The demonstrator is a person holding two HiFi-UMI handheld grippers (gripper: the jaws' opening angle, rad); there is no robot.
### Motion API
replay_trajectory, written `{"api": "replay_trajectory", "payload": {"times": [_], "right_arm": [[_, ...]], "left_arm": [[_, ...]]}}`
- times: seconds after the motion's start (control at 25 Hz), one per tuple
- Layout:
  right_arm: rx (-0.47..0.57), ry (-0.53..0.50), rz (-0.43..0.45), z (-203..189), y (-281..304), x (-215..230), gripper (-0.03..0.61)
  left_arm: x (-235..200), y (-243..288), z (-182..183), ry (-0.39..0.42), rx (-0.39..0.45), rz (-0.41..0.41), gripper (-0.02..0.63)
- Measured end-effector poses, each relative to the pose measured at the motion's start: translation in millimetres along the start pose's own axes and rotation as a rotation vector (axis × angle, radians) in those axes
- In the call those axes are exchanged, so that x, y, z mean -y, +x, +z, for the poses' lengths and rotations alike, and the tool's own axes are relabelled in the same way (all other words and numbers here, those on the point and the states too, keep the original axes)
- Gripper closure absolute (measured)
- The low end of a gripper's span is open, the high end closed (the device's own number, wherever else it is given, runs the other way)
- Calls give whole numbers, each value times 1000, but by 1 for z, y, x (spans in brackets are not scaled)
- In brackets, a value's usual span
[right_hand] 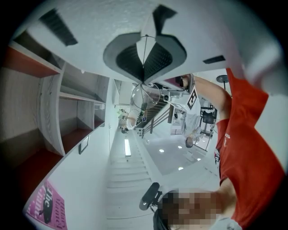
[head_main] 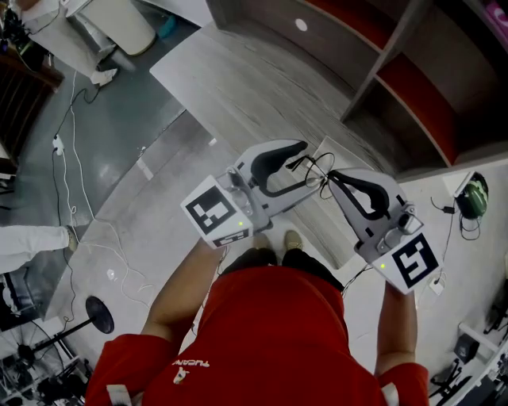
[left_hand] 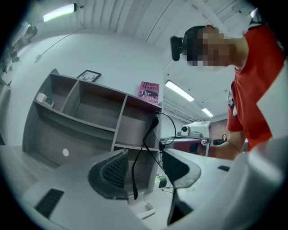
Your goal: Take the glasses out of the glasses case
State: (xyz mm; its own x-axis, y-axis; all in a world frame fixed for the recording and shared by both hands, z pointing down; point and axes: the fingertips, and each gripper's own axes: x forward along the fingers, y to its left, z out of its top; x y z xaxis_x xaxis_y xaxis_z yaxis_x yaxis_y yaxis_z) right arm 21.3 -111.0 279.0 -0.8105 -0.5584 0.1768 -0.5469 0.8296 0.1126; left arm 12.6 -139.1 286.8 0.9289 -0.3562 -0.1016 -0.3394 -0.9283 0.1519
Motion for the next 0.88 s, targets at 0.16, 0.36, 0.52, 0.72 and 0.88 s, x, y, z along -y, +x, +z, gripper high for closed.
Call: {"api": "replay_trajectory", "payload": {"times": [0.16, 0.36, 0.52, 0.72, 0.88], "right_arm": [[14, 8, 17, 0, 0, 0, 566], [19, -3, 36, -1, -2, -4, 566], [17, -12, 47, -1, 2, -8, 566], [-1, -30, 53, -5, 5, -11, 566], [-5, -52, 43, -7, 7, -13, 565]], "left_arm": [[0, 1, 0, -26, 5, -2, 400], [4, 1, 1, -52, 15, -1, 456], [6, 1, 1, -53, 18, 4, 477], [7, 0, -1, -42, 13, 20, 543], [8, -1, -4, -38, 10, 35, 560]]}}
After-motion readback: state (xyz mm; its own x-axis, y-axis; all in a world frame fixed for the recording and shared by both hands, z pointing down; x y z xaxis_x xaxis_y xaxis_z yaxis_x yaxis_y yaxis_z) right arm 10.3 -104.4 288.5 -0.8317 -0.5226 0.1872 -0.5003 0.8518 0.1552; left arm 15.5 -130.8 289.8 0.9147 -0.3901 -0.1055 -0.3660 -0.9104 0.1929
